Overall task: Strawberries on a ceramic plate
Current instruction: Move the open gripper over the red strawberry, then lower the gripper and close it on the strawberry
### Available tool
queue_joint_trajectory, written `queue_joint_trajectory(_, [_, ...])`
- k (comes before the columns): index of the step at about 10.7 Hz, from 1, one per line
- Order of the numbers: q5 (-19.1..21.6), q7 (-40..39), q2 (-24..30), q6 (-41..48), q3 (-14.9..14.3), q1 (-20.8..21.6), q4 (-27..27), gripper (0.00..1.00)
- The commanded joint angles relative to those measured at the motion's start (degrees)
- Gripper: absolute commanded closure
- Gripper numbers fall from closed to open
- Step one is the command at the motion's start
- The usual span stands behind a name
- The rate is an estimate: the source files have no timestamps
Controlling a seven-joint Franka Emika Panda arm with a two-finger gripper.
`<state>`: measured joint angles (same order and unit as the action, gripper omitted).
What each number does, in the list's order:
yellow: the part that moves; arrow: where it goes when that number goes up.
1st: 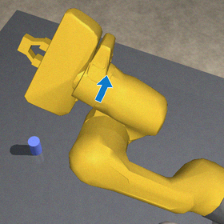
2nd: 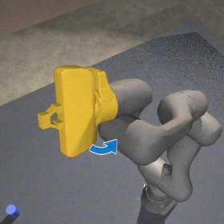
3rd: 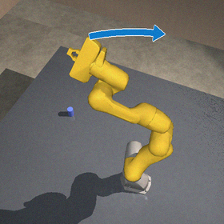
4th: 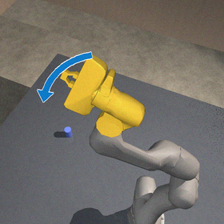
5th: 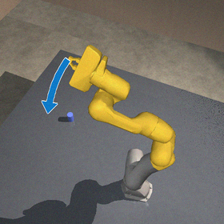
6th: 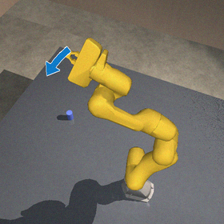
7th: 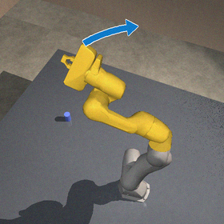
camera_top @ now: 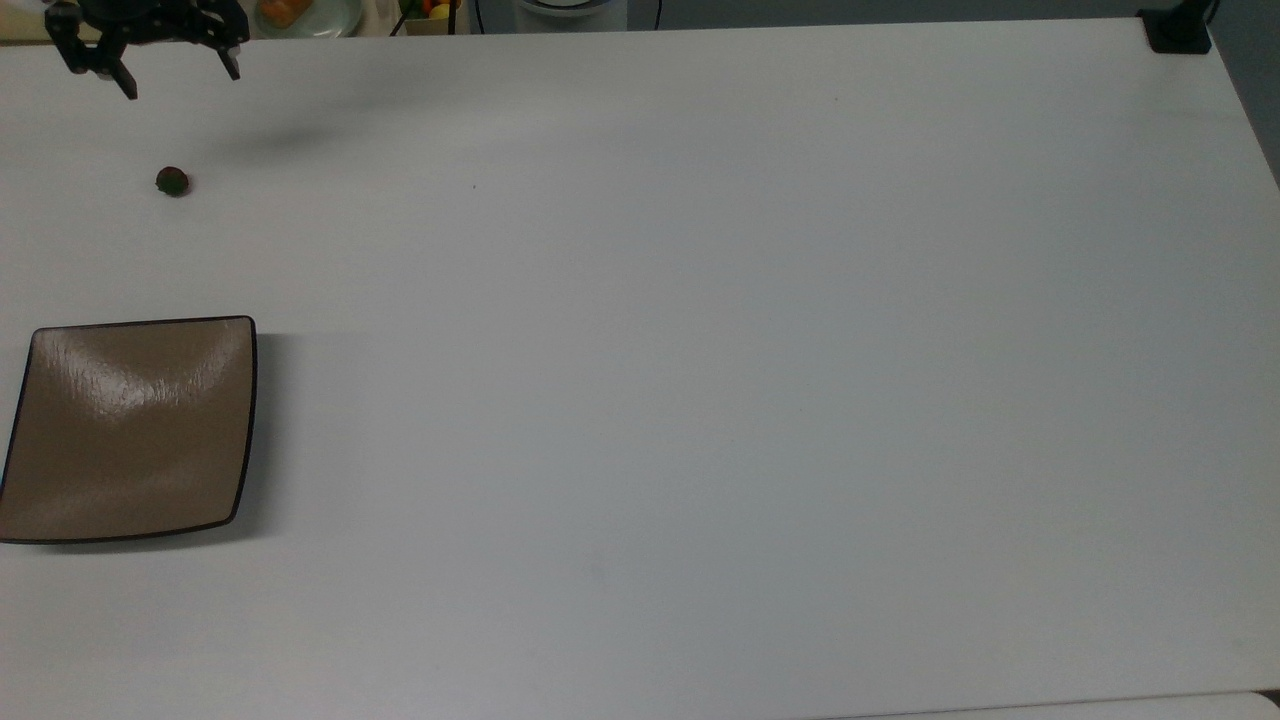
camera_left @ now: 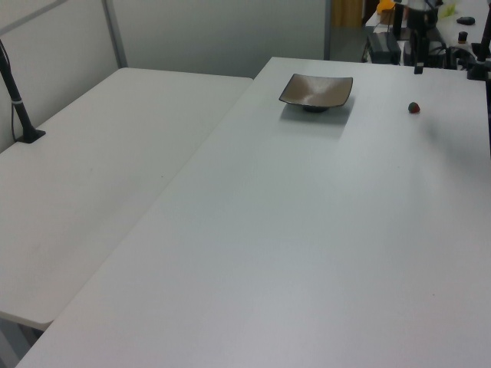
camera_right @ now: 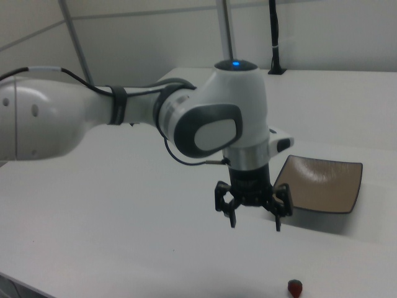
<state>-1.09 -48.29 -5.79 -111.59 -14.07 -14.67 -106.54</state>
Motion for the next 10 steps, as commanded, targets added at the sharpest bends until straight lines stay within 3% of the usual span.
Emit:
queue_joint_trajectory(1, [-1.3, -3.1, -2.6, -4.6, -0.6, -0.9, -1.6, 0.0])
queue_joint_trajectory(10, [-2.6, -4.8, -11.3, -17.3, -0.9, -4.2, -3.4, 0.0])
